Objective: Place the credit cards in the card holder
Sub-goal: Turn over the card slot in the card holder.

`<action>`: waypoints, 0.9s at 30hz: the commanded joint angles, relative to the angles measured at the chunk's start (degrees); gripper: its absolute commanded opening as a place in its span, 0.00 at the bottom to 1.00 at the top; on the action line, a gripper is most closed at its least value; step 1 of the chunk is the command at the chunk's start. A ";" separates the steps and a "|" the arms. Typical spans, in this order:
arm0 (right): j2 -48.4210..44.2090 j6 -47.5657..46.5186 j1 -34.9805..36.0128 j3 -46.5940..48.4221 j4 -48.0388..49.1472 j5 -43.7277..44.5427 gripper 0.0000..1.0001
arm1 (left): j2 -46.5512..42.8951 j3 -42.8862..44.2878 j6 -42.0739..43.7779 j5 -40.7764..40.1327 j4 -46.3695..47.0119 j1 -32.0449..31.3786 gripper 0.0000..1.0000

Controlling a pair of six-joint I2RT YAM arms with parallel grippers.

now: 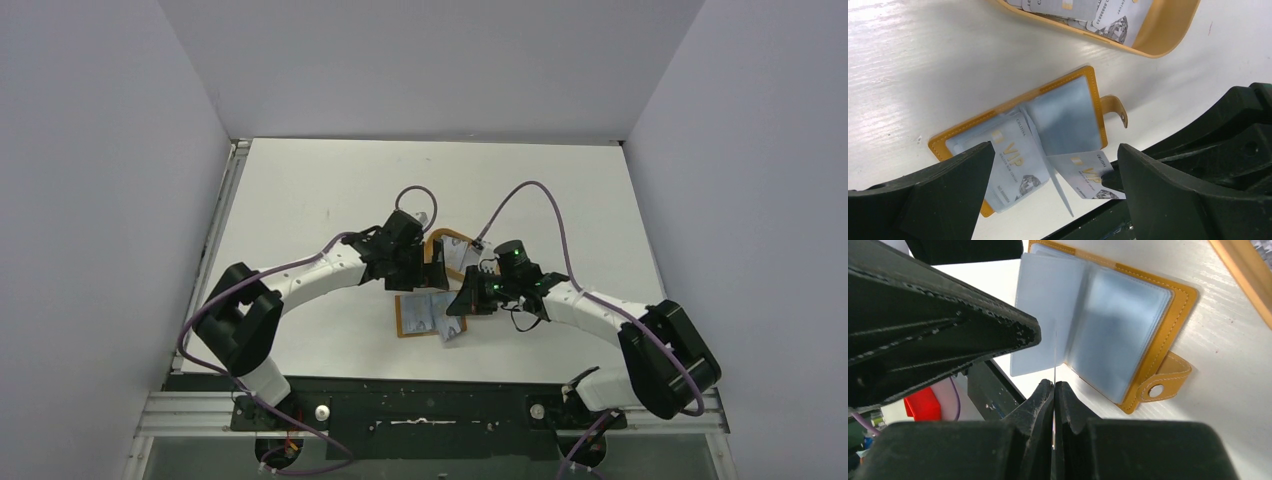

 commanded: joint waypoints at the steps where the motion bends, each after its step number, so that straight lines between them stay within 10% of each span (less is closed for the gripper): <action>1: 1.33 -1.44 0.64 2.45 2.81 0.81 0.00 | 0.17 -0.22 -1.33 3.22 5.63 1.45 0.92; 9: 2.34 -1.69 0.64 2.15 2.85 1.46 0.00 | 2.07 -2.62 -1.57 7.45 10.85 2.47 0.72; 27: 2.04 -2.29 0.33 0.25 2.81 2.42 0.00 | 5.08 -3.82 -1.27 7.16 13.39 2.74 0.77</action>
